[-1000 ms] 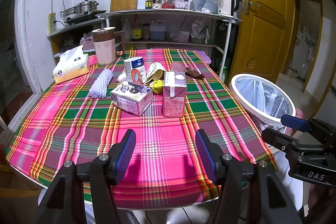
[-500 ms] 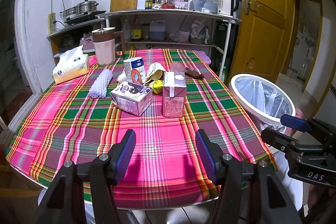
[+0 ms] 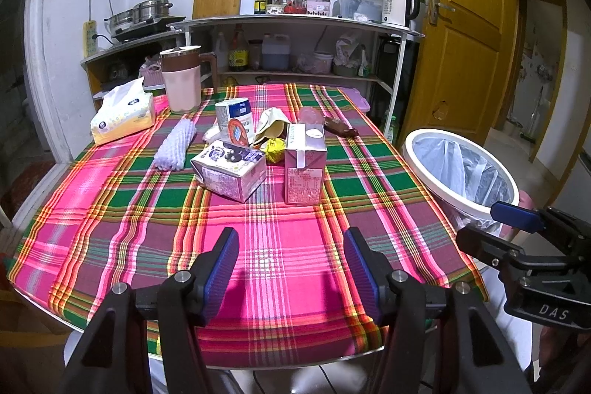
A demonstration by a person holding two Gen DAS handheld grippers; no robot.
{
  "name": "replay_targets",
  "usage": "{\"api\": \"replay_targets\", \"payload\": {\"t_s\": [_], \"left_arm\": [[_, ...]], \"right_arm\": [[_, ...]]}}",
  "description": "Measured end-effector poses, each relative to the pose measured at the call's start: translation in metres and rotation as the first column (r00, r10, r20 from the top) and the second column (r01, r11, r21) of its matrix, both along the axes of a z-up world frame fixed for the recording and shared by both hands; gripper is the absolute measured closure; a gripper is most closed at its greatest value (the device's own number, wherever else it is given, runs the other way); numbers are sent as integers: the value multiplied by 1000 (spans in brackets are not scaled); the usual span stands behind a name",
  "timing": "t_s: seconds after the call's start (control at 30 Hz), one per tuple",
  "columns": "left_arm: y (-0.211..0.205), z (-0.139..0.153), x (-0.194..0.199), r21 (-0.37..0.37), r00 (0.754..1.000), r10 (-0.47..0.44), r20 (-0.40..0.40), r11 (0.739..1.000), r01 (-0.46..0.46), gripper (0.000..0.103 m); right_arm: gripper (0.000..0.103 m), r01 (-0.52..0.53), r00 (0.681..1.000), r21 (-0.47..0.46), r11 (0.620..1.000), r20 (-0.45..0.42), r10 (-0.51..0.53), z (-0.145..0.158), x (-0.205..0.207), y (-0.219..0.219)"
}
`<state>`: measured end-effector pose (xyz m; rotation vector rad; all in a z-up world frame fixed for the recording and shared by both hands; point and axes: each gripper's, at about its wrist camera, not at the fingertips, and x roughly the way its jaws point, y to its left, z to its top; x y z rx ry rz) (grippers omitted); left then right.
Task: Collect trash
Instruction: 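Reach the right tool to the pink juice carton while the left tool approaches the purple milk carton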
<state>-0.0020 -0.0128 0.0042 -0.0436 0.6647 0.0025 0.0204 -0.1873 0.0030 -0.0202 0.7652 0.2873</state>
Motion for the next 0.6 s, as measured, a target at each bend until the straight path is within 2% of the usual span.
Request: {"api": "replay_targets", "payload": {"t_s": [0.23,0.6], "left_arm": [[-1,-9,6,-10,1000,1,-8,1000,-1,44],[37,-20,34,-57,999,34,-41,998,-36,44]], "right_arm": [[32,-18,1000,8,1000,-4,19,-7,6,7],[32,-103,995,27,994,-15,103,-11,38,31]]}}
